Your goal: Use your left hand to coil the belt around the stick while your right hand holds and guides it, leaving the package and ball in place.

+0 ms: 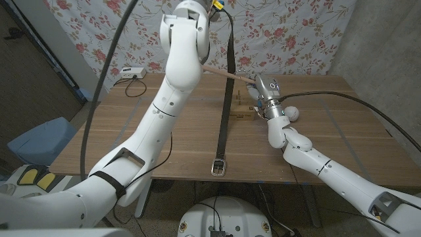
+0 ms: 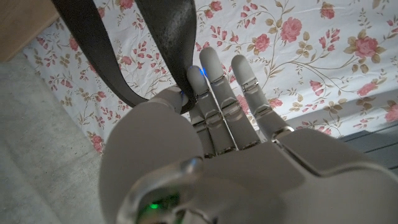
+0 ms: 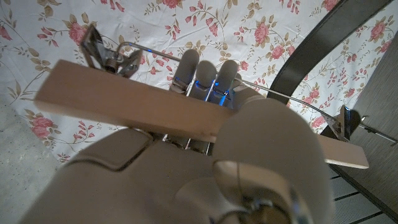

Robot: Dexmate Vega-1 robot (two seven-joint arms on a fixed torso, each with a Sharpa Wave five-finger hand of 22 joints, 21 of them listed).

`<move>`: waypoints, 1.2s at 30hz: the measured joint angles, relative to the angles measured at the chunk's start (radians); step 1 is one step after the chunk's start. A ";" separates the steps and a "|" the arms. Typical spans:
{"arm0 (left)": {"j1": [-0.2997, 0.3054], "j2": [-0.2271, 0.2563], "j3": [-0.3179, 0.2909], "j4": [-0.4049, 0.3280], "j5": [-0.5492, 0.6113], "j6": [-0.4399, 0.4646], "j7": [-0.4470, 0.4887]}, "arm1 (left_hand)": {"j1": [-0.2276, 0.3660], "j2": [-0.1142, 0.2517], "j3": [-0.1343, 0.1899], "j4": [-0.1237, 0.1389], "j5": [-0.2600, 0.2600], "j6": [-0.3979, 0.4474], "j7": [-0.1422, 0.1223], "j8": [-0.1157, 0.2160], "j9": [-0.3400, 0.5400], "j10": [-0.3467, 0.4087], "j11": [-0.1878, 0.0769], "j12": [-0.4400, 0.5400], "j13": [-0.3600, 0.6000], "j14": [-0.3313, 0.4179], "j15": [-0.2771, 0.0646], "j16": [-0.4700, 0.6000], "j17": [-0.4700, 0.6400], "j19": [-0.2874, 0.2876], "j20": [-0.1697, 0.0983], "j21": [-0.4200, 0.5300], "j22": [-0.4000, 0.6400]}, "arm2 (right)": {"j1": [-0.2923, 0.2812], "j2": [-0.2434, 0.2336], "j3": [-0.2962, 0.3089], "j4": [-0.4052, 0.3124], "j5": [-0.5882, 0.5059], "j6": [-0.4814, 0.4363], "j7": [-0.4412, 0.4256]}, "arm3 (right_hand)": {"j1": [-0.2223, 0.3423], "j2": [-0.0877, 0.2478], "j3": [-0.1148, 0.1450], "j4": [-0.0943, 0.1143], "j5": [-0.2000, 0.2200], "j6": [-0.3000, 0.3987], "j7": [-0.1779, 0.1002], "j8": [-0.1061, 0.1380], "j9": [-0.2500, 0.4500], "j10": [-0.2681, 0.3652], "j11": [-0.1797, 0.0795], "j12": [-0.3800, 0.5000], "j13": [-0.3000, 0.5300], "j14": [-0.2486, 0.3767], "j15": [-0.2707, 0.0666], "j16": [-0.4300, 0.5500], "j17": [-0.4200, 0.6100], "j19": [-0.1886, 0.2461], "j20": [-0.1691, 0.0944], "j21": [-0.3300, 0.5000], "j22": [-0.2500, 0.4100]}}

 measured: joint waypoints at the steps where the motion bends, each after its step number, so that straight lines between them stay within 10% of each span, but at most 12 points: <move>1: -0.001 -0.004 -0.005 -0.009 -0.006 0.002 -0.004 | 0.000 0.000 0.002 -0.002 -0.003 0.000 0.000 0.000 0.000 0.000 0.000 0.000 0.000 0.000 0.000 0.000 0.003 -0.002 0.002 0.001 0.000 | 0.001 0.001 -0.001 0.002 0.000 -0.001 0.000 | 0.000 0.000 0.000 0.000 0.000 0.000 0.000 0.000 0.000 0.000 0.000 0.000 0.000 0.000 0.000 0.001 0.000 0.000 0.000 0.000 0.000; 23: -0.006 -0.054 -0.039 -0.122 -0.213 0.145 -0.039 | 0.010 0.008 0.016 -0.022 -0.062 -0.013 0.013 0.025 0.000 0.013 0.013 -0.020 0.000 0.008 -0.001 0.004 0.039 0.002 0.005 0.048 0.005 | 0.046 0.019 -0.035 0.061 0.028 0.004 -0.019 | 0.001 -0.001 0.003 0.003 -0.001 0.000 0.000 -0.006 -0.001 0.005 0.005 0.000 0.000 -0.005 0.006 0.008 0.000 0.000 0.000 0.006 0.000; 36: -0.002 -0.036 -0.051 -0.142 -0.292 0.259 -0.232 | 0.016 0.003 0.016 -0.036 -0.091 -0.018 0.018 0.037 0.000 0.020 0.020 -0.023 -0.004 0.015 -0.004 0.004 0.040 0.006 0.009 0.063 0.005 | 0.046 0.039 -0.004 0.067 0.046 -0.005 -0.102 | 0.001 -0.001 0.004 0.004 0.007 0.000 0.000 -0.011 0.003 0.005 0.005 0.000 0.000 -0.005 0.006 0.011 0.000 0.000 0.000 0.009 -0.005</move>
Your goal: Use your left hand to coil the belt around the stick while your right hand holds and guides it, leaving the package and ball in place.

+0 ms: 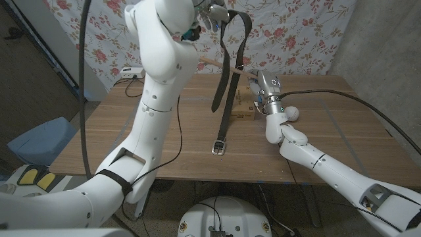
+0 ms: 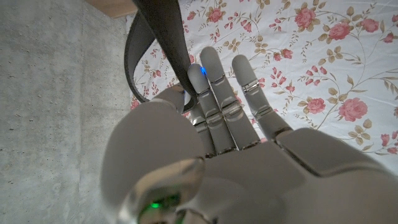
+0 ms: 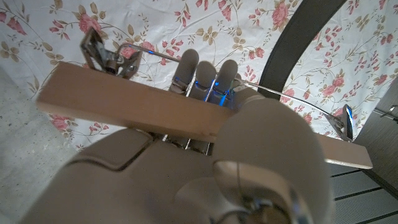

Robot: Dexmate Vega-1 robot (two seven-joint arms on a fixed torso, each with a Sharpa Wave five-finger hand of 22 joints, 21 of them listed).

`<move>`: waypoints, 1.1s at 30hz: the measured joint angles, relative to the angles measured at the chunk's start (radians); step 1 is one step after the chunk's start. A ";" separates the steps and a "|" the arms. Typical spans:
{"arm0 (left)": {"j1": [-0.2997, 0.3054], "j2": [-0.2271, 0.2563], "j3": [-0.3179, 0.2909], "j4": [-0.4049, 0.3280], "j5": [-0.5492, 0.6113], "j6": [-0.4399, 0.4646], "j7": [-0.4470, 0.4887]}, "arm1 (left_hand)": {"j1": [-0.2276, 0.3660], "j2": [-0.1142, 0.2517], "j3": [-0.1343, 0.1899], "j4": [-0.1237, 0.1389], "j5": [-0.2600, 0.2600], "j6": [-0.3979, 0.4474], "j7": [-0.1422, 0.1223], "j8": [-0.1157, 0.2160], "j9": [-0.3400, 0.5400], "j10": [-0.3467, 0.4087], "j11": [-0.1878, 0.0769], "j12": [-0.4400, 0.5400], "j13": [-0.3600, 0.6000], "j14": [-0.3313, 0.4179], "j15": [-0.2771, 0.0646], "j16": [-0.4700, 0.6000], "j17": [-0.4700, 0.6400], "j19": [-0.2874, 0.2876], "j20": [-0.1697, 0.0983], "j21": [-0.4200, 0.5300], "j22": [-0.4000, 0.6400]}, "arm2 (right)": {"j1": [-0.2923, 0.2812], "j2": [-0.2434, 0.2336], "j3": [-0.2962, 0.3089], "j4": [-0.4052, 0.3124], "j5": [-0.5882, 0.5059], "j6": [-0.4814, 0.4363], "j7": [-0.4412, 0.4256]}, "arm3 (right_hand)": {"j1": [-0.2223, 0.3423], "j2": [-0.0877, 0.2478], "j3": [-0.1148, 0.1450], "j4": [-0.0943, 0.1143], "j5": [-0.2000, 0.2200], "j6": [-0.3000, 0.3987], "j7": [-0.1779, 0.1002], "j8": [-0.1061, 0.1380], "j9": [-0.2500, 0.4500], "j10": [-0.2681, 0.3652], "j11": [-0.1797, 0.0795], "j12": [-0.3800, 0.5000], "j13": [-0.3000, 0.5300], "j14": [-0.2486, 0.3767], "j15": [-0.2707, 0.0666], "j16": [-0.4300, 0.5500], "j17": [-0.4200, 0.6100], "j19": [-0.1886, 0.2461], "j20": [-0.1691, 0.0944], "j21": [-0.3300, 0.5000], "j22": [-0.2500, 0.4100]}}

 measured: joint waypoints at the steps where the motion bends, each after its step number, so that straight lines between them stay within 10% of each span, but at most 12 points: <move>1: 0.000 0.000 0.000 0.000 -0.009 0.010 -0.012 | 0.000 0.000 0.001 -0.003 -0.003 0.000 0.000 0.000 0.000 0.003 0.003 0.000 0.000 0.002 0.000 0.000 -0.001 0.000 0.000 0.006 0.000 | 0.000 0.003 0.003 0.003 0.000 0.000 0.000 | 0.000 0.000 0.000 0.000 0.000 0.000 0.000 -0.001 0.002 0.000 0.000 0.000 0.000 0.000 0.000 0.000 0.000 0.000 0.000 0.000 0.000; 33: 0.099 0.136 0.057 -0.055 -0.109 0.188 -0.092 | 0.012 0.001 0.009 -0.019 -0.081 -0.003 0.004 0.002 0.000 0.018 0.010 -0.024 -0.012 0.023 -0.005 -0.008 -0.015 0.009 0.002 0.044 -0.012 | 0.041 0.063 0.058 0.097 0.077 0.018 -0.228 | 0.000 0.000 0.002 0.002 -0.001 0.000 0.000 0.000 0.001 0.006 -0.006 0.000 -0.002 0.000 0.000 0.007 0.000 0.000 0.000 0.007 0.000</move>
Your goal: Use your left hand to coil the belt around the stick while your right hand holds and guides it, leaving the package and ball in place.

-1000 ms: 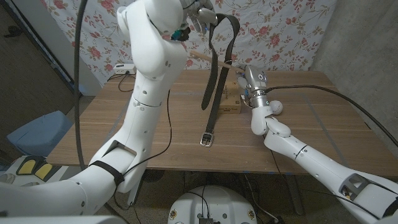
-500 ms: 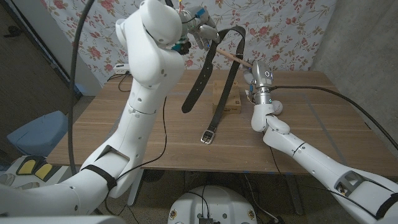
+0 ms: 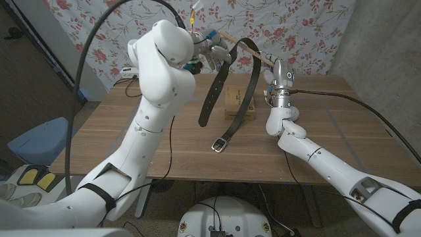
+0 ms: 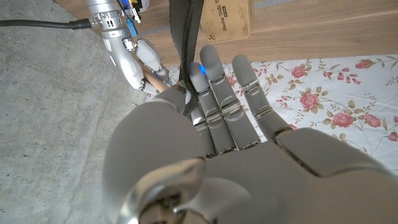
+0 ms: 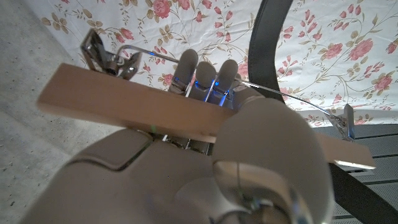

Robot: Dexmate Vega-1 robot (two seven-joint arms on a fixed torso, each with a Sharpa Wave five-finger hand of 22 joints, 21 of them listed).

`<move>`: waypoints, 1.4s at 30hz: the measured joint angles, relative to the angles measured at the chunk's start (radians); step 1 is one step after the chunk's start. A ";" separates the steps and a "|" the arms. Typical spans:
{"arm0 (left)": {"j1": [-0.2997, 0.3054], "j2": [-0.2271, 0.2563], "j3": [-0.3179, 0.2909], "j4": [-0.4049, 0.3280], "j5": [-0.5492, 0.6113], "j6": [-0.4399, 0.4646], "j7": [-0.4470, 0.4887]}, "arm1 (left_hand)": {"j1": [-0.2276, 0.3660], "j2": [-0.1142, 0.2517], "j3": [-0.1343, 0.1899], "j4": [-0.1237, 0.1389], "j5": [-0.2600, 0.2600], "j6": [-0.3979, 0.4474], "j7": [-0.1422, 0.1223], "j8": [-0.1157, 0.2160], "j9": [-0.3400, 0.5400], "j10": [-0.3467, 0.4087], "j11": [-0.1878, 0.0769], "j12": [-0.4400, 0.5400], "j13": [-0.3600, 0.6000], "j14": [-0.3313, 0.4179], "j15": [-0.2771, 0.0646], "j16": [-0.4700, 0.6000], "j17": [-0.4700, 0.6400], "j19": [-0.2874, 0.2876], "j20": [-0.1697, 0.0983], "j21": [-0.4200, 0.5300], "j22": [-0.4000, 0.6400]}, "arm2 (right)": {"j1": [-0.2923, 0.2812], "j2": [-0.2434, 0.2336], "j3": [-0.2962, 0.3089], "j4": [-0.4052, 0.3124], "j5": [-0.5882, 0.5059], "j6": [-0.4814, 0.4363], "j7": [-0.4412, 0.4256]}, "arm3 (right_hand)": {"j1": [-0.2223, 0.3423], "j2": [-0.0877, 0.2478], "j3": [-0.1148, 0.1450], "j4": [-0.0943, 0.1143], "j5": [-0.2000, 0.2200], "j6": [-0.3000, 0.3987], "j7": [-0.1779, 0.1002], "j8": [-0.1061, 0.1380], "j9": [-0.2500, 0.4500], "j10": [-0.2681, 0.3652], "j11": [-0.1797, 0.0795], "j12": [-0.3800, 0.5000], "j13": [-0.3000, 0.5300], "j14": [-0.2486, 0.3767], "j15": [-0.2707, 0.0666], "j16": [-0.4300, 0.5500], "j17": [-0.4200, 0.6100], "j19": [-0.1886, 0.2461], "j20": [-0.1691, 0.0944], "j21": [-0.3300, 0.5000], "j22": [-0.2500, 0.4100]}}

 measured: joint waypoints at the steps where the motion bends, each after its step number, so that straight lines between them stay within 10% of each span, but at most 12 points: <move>1: 0.004 0.006 0.000 0.005 -0.006 0.007 0.001 | 0.000 0.000 0.001 0.000 -0.003 0.000 0.000 0.000 0.000 0.000 0.000 0.000 0.001 0.000 0.000 -0.001 0.001 0.000 0.000 0.000 0.000 | 0.000 0.000 0.000 0.000 0.000 0.000 0.000 | 0.000 0.000 0.000 0.000 0.000 0.000 0.000 0.000 0.000 0.003 0.003 0.000 0.000 0.000 0.000 0.002 0.000 0.000 0.000 0.000 0.000; 12: 0.013 0.042 0.010 0.034 -0.090 0.118 0.006 | 0.000 0.000 0.013 -0.004 -0.020 0.004 0.004 -0.014 0.008 0.000 0.000 -0.004 0.002 0.000 0.000 -0.008 0.002 0.000 0.000 0.004 -0.005 | 0.002 0.002 0.023 0.021 0.020 0.024 -0.010 | 0.008 -0.008 0.001 0.001 -0.001 0.000 0.000 0.000 0.006 0.004 0.003 0.000 -0.002 0.000 0.000 0.005 0.000 0.000 0.000 0.004 0.000; 18: -0.020 0.141 0.064 0.098 -0.163 0.209 0.032 | 0.000 0.000 0.013 -0.004 -0.026 0.005 0.005 -0.015 0.014 0.000 0.001 -0.008 0.004 0.001 0.001 -0.008 0.002 0.000 0.000 0.004 -0.005 | 0.003 0.010 0.043 0.043 0.035 0.070 -0.086 | 0.007 -0.007 0.001 0.001 -0.003 0.000 0.000 -0.001 0.006 0.003 0.003 0.000 0.001 0.000 0.000 0.005 0.000 0.000 0.000 0.004 0.000; 29: -0.020 0.141 0.064 0.098 -0.359 0.382 0.161 | 0.000 0.000 0.017 -0.008 -0.038 0.005 0.006 -0.025 0.028 0.000 0.001 -0.012 0.005 -0.001 -0.001 -0.008 0.002 0.000 0.000 0.008 -0.004 | 0.001 0.022 0.075 0.081 0.035 0.070 -0.086 | 0.007 -0.007 0.001 0.001 -0.003 0.000 0.000 -0.005 0.008 0.003 0.004 0.000 0.001 0.000 0.000 0.005 0.000 0.000 0.000 0.004 0.000; 32: -0.020 0.141 0.064 0.098 -0.354 0.404 0.159 | 0.000 0.000 0.017 -0.008 -0.041 0.009 0.009 -0.032 0.028 0.000 0.001 -0.016 0.004 -0.001 0.000 -0.008 0.003 0.000 0.000 0.008 -0.004 | -0.002 0.021 0.084 0.087 0.035 0.070 -0.086 | 0.007 -0.007 0.001 0.001 -0.003 0.000 0.000 -0.007 0.010 0.003 0.004 0.000 0.001 0.000 0.000 0.005 0.000 0.000 0.000 0.004 0.000; 33: -0.074 0.287 0.126 0.129 -0.342 0.411 0.151 | 0.000 0.000 0.020 -0.007 -0.042 0.009 0.009 -0.033 0.028 0.000 0.001 -0.016 0.004 -0.001 0.000 -0.010 0.003 0.000 0.000 0.008 -0.004 | -0.002 0.021 0.085 0.088 0.041 0.156 -0.105 | 0.006 -0.007 0.001 0.001 -0.003 0.000 0.000 -0.007 0.010 0.003 0.004 0.000 0.001 0.000 0.000 0.005 0.000 0.000 0.000 0.004 0.000; 42: -0.073 0.297 0.114 0.169 -0.189 0.437 0.057 | 0.000 0.000 0.024 -0.006 -0.049 0.014 0.009 -0.042 0.059 0.003 0.008 -0.016 0.006 0.000 0.000 -0.015 0.003 -0.009 0.002 0.011 -0.004 | -0.016 0.023 0.117 0.105 0.048 0.210 -0.107 | 0.006 -0.006 0.001 0.001 -0.004 0.000 0.000 -0.010 0.010 0.003 0.004 0.000 0.001 0.000 0.000 0.004 0.000 0.000 0.000 0.004 0.000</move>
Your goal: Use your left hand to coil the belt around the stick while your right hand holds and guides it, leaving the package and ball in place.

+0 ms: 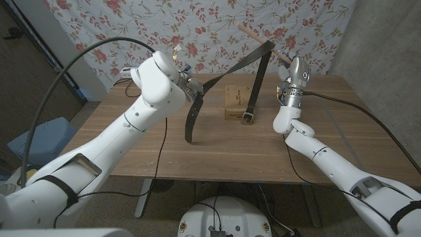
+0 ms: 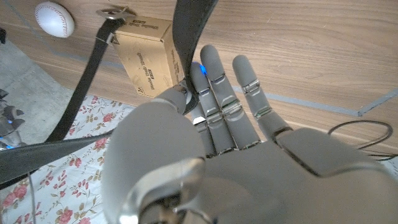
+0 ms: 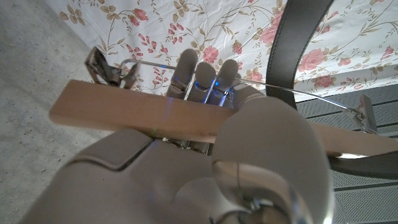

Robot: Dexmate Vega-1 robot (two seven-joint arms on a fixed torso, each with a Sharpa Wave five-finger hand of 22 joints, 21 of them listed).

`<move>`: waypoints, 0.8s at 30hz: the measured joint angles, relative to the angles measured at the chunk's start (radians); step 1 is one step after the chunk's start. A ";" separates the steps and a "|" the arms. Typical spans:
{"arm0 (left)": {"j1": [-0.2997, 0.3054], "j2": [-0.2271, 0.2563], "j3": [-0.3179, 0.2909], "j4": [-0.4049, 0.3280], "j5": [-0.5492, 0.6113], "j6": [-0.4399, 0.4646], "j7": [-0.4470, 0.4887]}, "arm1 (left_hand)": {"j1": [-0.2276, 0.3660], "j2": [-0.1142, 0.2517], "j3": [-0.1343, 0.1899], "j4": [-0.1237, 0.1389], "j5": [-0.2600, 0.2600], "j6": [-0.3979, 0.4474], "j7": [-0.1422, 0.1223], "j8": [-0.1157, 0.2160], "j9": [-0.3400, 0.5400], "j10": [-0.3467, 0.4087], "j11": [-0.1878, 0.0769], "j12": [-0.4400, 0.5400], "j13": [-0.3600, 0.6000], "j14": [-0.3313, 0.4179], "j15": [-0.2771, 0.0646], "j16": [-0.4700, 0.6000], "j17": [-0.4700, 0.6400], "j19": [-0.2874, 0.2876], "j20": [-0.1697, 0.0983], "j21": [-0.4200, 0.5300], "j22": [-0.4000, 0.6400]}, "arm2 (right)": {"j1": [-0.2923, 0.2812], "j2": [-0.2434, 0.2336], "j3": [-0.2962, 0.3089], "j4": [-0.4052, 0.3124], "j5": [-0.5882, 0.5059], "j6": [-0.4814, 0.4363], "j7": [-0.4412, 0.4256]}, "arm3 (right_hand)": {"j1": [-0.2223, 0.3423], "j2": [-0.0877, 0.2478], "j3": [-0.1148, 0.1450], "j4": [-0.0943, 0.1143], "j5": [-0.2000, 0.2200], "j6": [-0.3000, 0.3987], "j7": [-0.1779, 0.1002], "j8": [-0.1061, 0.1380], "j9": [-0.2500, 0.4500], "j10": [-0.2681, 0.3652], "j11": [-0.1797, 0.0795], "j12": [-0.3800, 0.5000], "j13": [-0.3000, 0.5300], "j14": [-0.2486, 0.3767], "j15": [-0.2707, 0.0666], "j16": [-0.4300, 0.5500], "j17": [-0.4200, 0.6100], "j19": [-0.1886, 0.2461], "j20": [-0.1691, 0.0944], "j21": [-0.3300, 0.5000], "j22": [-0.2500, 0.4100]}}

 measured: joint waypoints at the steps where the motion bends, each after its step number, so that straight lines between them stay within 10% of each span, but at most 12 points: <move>1: 0.001 0.000 -0.008 0.025 0.029 0.003 -0.015 | 0.000 0.000 0.000 0.000 0.000 0.004 0.001 -0.003 0.000 0.000 0.000 0.000 0.000 0.000 0.000 0.000 0.000 0.000 0.000 0.000 0.000 | -0.001 0.000 0.001 0.001 -0.004 0.029 0.000 | 0.000 0.000 0.000 0.000 0.000 0.000 0.000 0.000 0.000 0.000 0.000 0.000 0.000 0.000 0.000 0.000 0.000 0.000 0.000 0.000 0.000; 13: -0.019 -0.008 -0.031 0.107 0.183 0.012 -0.061 | 0.000 0.000 0.000 0.000 -0.011 0.004 0.001 -0.008 0.004 0.002 -0.002 -0.007 0.000 -0.002 -0.002 0.000 0.000 0.000 0.000 0.000 -0.005 | -0.020 -0.041 -0.003 -0.022 -0.026 0.118 -0.002 | 0.000 0.000 0.000 0.000 0.004 0.000 0.000 -0.005 0.005 0.000 0.000 0.000 0.005 0.000 0.000 0.000 0.000 -0.004 -0.004 0.000 0.000; 24: -0.062 -0.019 -0.050 0.158 0.118 0.015 0.113 | 0.003 0.003 0.007 0.002 -0.012 0.013 -0.001 -0.014 0.004 0.002 -0.002 -0.010 0.000 -0.001 -0.001 -0.006 -0.004 -0.004 -0.004 0.000 -0.005 | -0.050 -0.084 -0.020 -0.085 -0.130 0.197 -0.002 | 0.000 0.000 0.002 0.002 0.004 0.000 0.000 -0.010 0.005 -0.004 -0.004 0.000 0.007 0.000 0.000 0.000 0.000 -0.009 0.002 -0.004 0.000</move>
